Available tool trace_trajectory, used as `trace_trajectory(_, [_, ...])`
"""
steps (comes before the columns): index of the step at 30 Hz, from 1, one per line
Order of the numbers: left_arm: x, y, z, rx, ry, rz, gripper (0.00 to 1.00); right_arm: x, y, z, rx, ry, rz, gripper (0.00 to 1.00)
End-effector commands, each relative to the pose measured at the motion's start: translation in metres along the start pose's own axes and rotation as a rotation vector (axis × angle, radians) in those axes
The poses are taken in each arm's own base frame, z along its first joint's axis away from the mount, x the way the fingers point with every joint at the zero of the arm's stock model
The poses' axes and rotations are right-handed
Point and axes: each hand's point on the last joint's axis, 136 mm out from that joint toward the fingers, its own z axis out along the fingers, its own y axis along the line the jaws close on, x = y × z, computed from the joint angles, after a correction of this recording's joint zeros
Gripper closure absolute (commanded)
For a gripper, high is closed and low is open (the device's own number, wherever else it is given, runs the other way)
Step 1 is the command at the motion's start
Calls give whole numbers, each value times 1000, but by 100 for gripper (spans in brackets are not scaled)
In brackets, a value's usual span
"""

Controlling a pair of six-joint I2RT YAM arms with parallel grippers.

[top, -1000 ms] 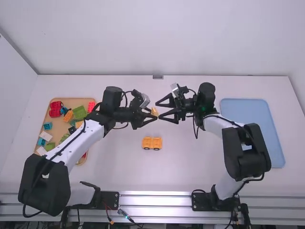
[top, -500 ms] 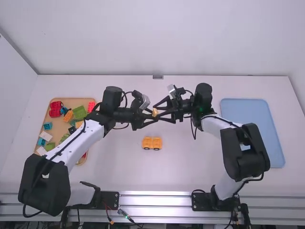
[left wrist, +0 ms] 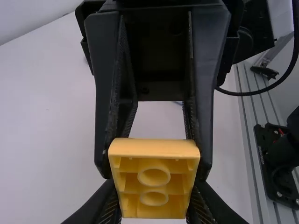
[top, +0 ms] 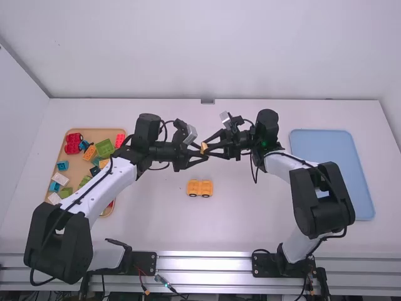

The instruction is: Assemble lego blocks to make yellow taxi

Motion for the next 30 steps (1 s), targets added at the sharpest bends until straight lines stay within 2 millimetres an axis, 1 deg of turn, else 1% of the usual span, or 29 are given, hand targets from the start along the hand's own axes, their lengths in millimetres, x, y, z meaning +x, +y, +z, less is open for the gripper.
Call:
trace_trajectory(1, [3,-3,3,16,2,24,72,-6,-1,1,-8,3,5,75])
trace_trajectory(4, [2,-2,3,15,0,26,66,-5,1,4,-16,5,5,78])
trace_trajectory(5, [2,-2,3,15,-1,28,57,-5,1,5,-18,6,6,78])
trace_trajectory(6, [2,-2,3,15,-1,28,37,-5,1,6,-20,7,5,78])
trace_trajectory(7, [2,-2,3,14,-1,28,32,-5,1,6,-20,7,5,79])
trace_trajectory(8, [3,-2,3,13,0,26,4,-6,0,6,-14,5,4,78])
trace_trajectory(9, [4,-1,3,7,5,22,1,-6,-2,4,1,0,10,79])
trace_trajectory(11, [5,-1,3,5,10,17,1,-9,-9,1,38,-13,37,80])
trace_trajectory(12, [7,1,3,-6,20,7,1,-11,-15,-4,76,-28,58,82])
trace_trajectory(14, [11,6,2,-39,37,-5,1,-13,-21,-9,107,-41,71,83])
trace_trajectory(15, [16,12,2,-76,58,-21,1,-14,-25,-12,131,-50,81,84])
trace_trajectory(17, [36,35,-4,-226,147,-66,1,-16,-41,-27,223,-86,130,86])
trace_trajectory(18, [39,39,-6,-254,163,-76,1,-16,-44,-29,238,-90,137,86])
trace_trajectory(19, [51,55,-14,-369,217,-143,1,-14,-55,-39,302,-110,180,86])
trace_trajectory(20, [59,69,-24,-480,251,-213,1,-10,-66,-49,371,-122,215,85])
trace_trajectory(22, [65,81,-35,-587,282,-269,1,-3,-77,-59,454,-126,262,86])
trace_trajectory(23, [67,86,-40,-627,292,-287,2,2,-84,-64,507,-121,289,86])
trace_trajectory(25, [68,94,-50,-708,309,-314,1,14,-95,-74,620,-96,336,85])
trace_trajectory(26, [67,100,-56,-759,314,-324,1,25,-103,-84,725,-55,385,86])
trace_trajectory(28, [64,105,-64,-814,318,-333,1,39,-108,-94,852,13,445,88])
trace_trajectory(30, [58,112,-73,-878,314,-340,3,53,-108,-104,984,109,515,93])
